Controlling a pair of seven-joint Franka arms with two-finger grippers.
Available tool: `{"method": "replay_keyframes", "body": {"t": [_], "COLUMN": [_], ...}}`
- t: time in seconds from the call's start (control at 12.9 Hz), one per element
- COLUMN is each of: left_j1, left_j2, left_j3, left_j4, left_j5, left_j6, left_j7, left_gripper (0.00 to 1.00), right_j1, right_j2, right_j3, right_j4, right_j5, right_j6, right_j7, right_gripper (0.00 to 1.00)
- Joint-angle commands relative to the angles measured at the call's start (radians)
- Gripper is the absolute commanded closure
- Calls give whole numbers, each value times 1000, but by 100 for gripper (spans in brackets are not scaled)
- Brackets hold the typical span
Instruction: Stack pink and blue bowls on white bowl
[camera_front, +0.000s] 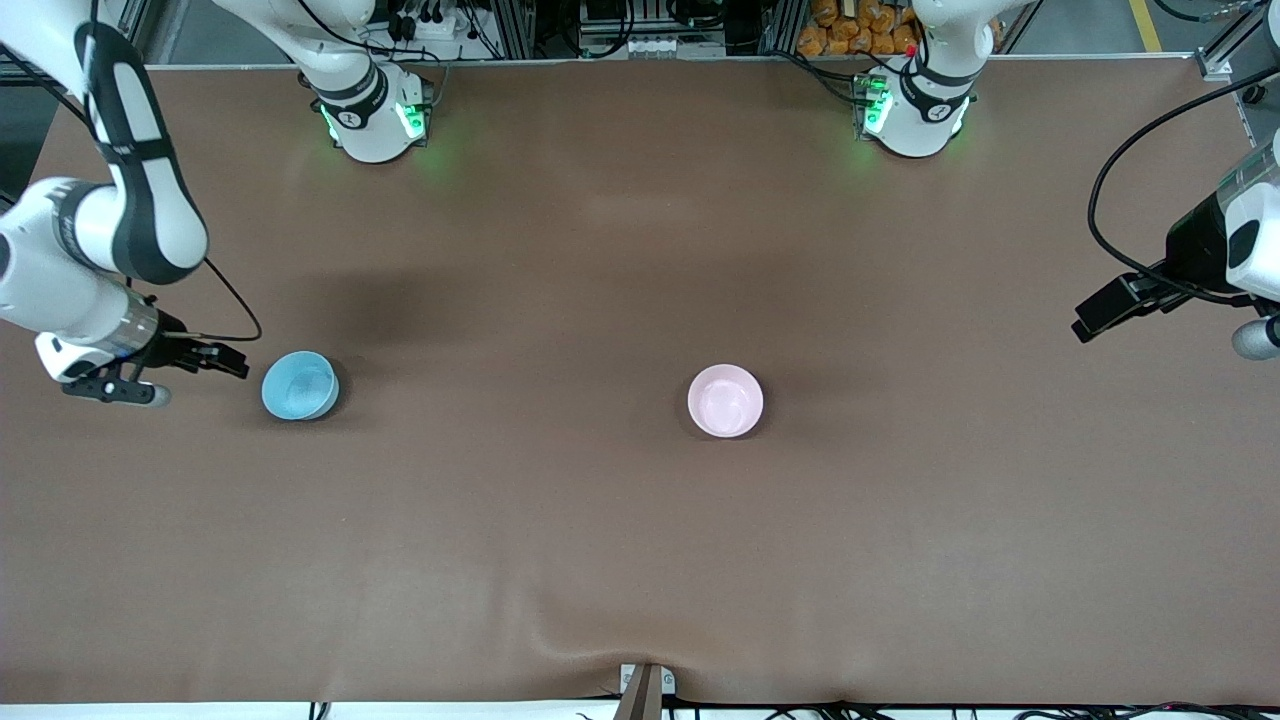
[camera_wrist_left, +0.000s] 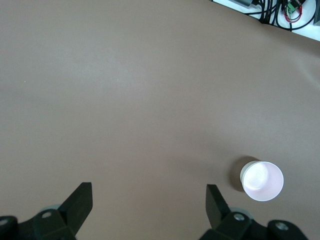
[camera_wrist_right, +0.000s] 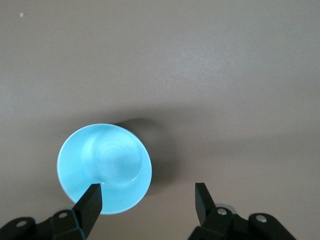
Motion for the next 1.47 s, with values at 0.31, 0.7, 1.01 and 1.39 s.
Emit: {"method": "replay_keyframes", "body": {"t": [0.31,0.7,1.01,1.39], "left_j1": [-228,-278,-267,-241], "left_j2": [-46,-66,-73,-95], "left_j3": [298,365,365,356], "left_j4": [-19,-42,-42,-45], "left_j5": [9,-2,-30,-36], "left_j6": [-18,-9,-13,-19], "left_j7": [191,319,325,338], "left_gripper": [0,0,0,0], "right_j1": [18,18,20,31], "right_j2": [118,141,155,141], "right_j3": [3,5,6,14], "right_j4": [-48,-51,-52,-46], "right_j5": [18,18,19,19], "right_j6": [232,256,274,254], "right_j7": [-47,-47,-47,-33], "right_gripper": [42,53,81,100]}}
